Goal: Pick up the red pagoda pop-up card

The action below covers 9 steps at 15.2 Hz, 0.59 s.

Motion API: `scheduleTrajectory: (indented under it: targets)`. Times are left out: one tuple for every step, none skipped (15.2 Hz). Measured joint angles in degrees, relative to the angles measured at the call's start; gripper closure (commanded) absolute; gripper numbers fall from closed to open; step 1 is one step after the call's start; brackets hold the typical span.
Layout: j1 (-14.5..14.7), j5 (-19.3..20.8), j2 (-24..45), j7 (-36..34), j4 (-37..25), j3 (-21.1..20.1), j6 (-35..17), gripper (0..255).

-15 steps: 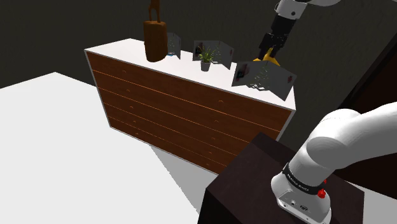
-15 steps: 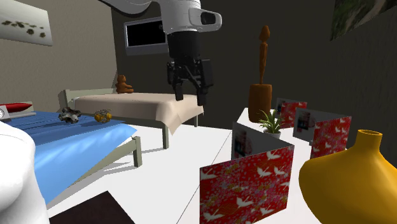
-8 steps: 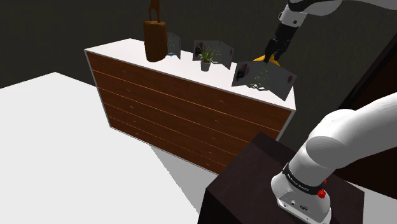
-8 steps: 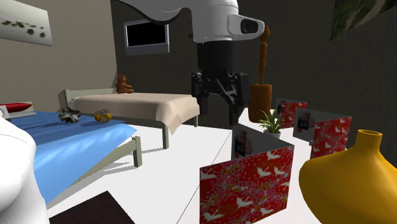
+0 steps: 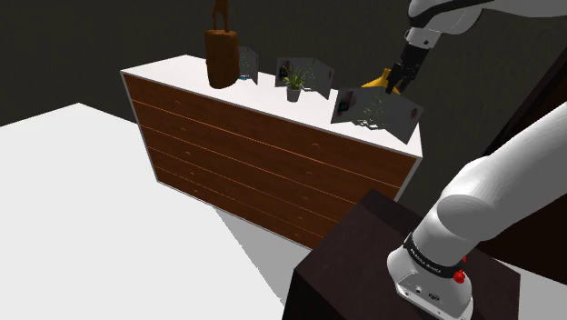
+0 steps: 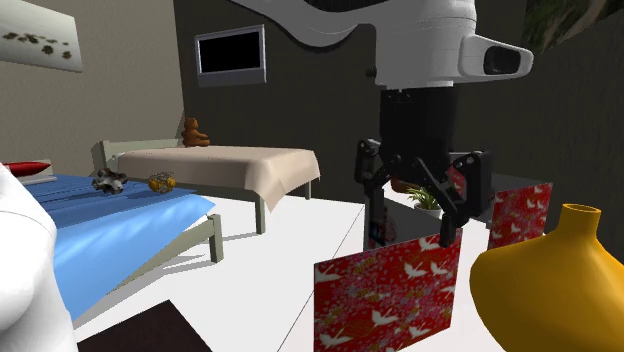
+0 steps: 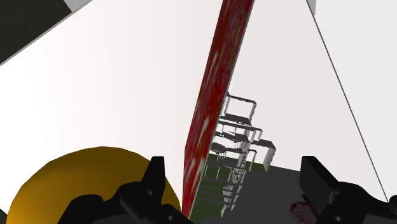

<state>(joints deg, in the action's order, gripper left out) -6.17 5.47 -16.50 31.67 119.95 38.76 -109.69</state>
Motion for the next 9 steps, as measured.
scheduleTrajectory:
  targets:
    - [0.0, -0.5, 1.0, 0.9, -0.5, 0.7, -0.2, 0]
    - [0.1, -0.9, 1.7, 1.4, -0.6, 1.2, -0.8, 0]
    - [0.1, -1.1, 2.2, 1.8, -0.2, 1.5, -1.6, 0]
    - [0.1, -1.2, 2.5, 2.0, 0.4, 1.7, -2.3, 0]
    - [0.1, -1.4, 2.8, 2.2, 0.8, 1.9, -3.0, 0]
    - [0.2, -1.6, 3.2, 2.4, 1.1, 2.1, -3.7, 0]
    - [0.2, -1.8, 3.6, 2.7, 1.7, 2.3, -4.6, 0]
    - [0.2, -1.7, 3.5, 2.7, 2.4, 2.3, -5.2, 0]
    - [0.1, -1.7, 3.5, 2.7, 2.7, 2.4, -5.5, 0]
